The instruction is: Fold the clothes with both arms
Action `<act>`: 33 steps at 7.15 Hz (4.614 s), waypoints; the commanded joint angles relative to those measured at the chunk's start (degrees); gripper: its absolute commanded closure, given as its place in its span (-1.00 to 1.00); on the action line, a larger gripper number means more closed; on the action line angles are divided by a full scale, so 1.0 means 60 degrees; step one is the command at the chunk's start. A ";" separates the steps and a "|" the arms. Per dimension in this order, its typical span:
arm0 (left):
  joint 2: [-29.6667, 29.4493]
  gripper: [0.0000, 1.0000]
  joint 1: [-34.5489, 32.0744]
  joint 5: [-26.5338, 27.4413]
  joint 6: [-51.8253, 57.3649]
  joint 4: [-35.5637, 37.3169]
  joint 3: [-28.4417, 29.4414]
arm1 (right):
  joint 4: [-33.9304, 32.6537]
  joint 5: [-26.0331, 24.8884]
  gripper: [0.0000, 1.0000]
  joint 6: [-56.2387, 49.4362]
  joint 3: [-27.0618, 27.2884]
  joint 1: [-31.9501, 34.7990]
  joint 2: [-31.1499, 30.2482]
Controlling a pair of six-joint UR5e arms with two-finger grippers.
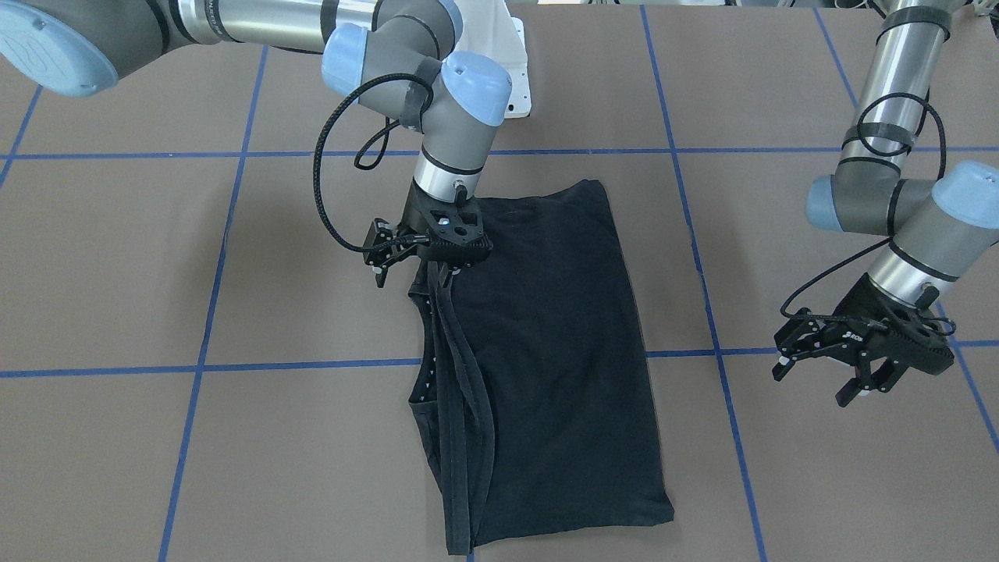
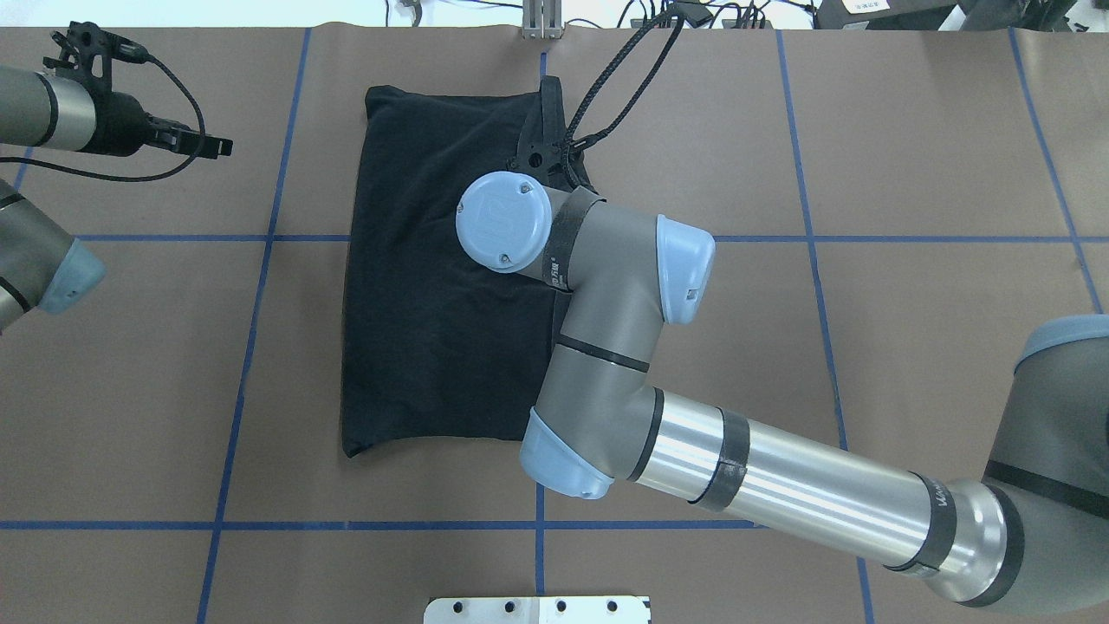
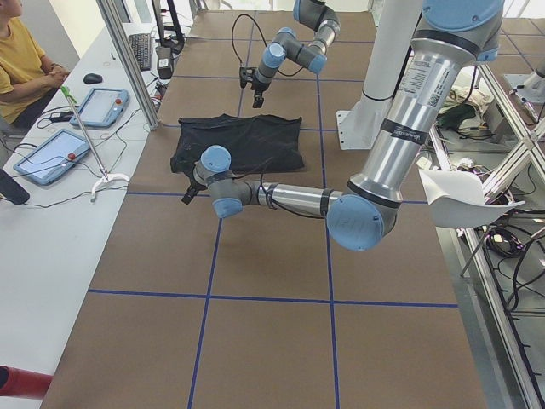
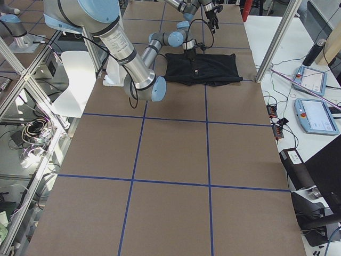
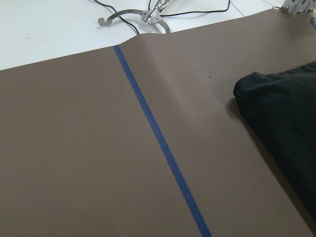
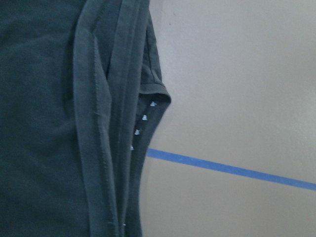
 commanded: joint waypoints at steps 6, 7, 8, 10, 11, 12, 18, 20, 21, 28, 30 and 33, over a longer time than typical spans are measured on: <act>0.0000 -1.00 0.0011 0.0000 0.0018 0.0000 0.0025 | -0.1215 0.0410 -1.00 0.2728 -0.1229 -0.1367 0.0715; 0.0000 -1.00 0.0011 0.0000 0.0018 0.0000 0.0011 | -0.1229 0.0380 -1.00 0.2730 -0.1463 -0.1397 0.0672; 0.0000 -1.00 0.0011 0.0000 0.0003 0.0000 0.0011 | -0.1389 0.0351 -1.00 0.2701 -0.1495 -0.1383 0.0599; 0.0000 -1.00 0.0025 0.0000 0.0018 0.0000 0.0025 | -0.2121 0.0336 -1.00 0.2511 -0.1276 -0.1368 0.0627; -0.0015 -1.00 0.0025 0.0000 0.0018 0.0000 0.0025 | -0.2413 0.0336 -1.00 0.2307 -0.0913 -0.1368 0.0497; 0.0000 -1.00 0.0025 0.0000 0.0018 0.0000 0.0025 | -0.2663 0.0322 -1.00 0.2232 -0.0314 -0.1368 0.0089; 0.0000 -1.00 0.0011 0.0000 0.0003 0.0000 -0.0004 | -0.2113 0.0028 -1.00 0.1281 0.2050 -0.0581 -0.1238; 0.0000 -1.00 0.0025 0.0000 0.0003 0.0000 0.0010 | 0.0413 0.0087 -1.00 0.1148 -0.0175 -0.0053 0.0105; -0.0015 -1.00 0.0025 0.0000 -0.0011 0.0000 0.0011 | 0.1557 0.0102 -1.00 0.1148 -0.2192 0.0284 0.1159; -0.0015 -1.00 0.0025 0.0000 -0.0026 0.0000 -0.0019 | 0.4273 0.0058 -1.00 0.1162 -0.5417 0.0566 0.1814; -0.0015 -1.00 0.0025 0.0000 -0.0026 0.0000 -0.0004 | 0.4279 0.0028 -1.00 0.0581 -0.5596 0.0682 0.1872; -0.0015 -1.00 0.0040 0.0000 -0.0012 0.0000 0.0010 | 0.3521 0.0101 -1.00 -0.1045 -0.5321 0.1296 0.1596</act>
